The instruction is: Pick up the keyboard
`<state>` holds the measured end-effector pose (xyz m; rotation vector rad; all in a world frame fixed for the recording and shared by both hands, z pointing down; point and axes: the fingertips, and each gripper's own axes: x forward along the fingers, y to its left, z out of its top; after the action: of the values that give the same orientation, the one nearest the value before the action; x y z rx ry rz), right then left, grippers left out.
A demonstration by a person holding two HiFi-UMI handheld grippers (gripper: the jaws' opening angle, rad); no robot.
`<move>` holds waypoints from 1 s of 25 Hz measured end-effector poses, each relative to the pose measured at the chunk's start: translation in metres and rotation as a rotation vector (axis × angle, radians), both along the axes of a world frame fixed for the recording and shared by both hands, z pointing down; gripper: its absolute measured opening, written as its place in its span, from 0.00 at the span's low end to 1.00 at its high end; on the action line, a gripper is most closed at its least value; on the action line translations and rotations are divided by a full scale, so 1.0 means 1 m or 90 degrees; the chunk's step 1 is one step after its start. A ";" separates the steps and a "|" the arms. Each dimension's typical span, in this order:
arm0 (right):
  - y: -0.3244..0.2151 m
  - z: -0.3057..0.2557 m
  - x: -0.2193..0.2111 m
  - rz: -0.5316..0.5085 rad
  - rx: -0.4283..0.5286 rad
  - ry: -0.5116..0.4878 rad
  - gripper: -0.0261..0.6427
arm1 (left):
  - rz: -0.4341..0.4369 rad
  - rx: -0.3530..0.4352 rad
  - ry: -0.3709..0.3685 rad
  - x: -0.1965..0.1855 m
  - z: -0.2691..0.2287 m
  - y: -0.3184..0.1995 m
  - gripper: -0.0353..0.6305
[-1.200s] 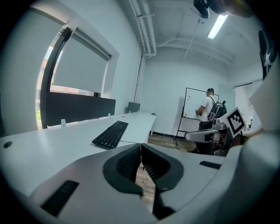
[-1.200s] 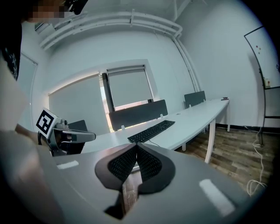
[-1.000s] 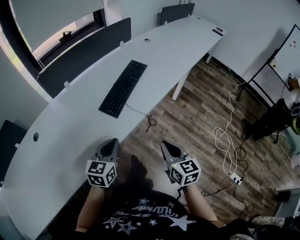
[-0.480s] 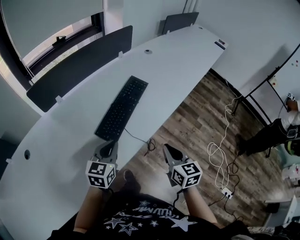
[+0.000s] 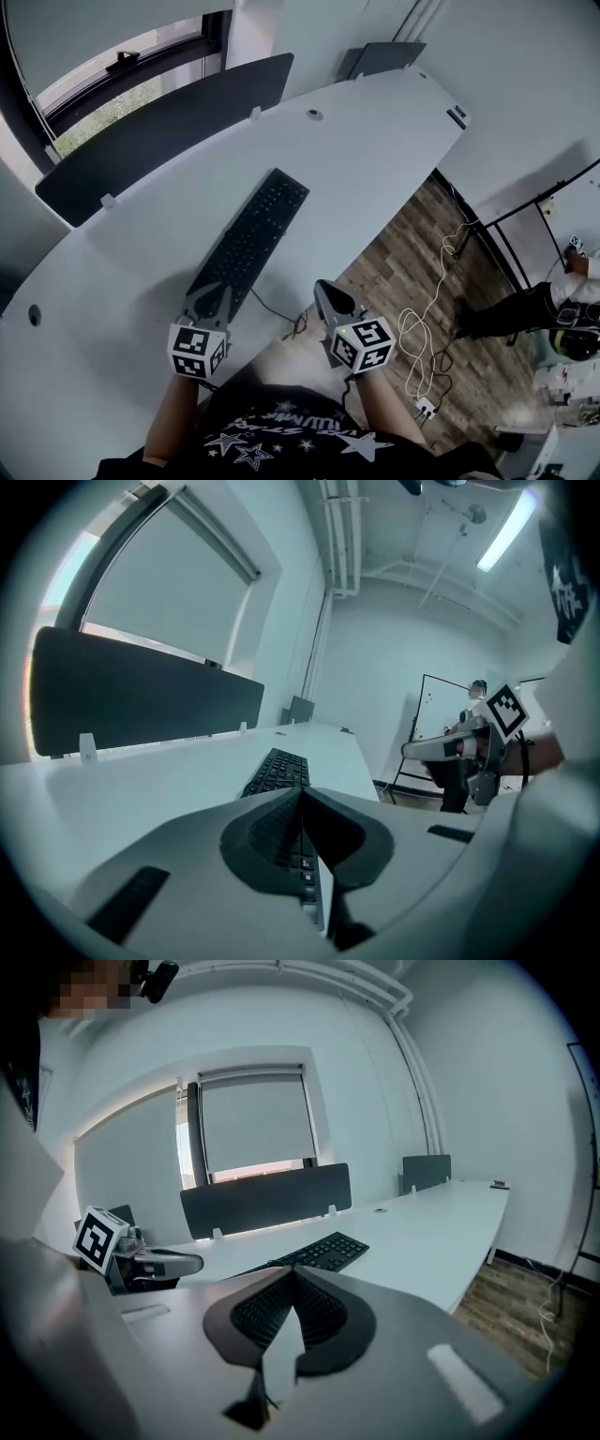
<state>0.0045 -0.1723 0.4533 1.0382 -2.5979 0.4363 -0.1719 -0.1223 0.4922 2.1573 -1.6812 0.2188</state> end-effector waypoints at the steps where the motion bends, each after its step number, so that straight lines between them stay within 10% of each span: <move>1: -0.005 0.000 0.000 0.000 0.003 0.004 0.04 | 0.000 -0.002 0.003 0.000 0.002 -0.004 0.07; 12: -0.075 0.013 -0.009 -0.095 0.017 0.049 0.05 | -0.080 -0.039 -0.002 -0.005 0.014 -0.026 0.07; 25: -0.156 0.035 -0.091 -0.443 0.075 0.127 0.13 | -0.345 -0.083 -0.033 -0.022 0.012 -0.030 0.07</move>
<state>-0.0865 -0.3285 0.4879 0.1454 -2.6042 0.0051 -0.1943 -0.1520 0.5038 1.5443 -2.1383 0.2211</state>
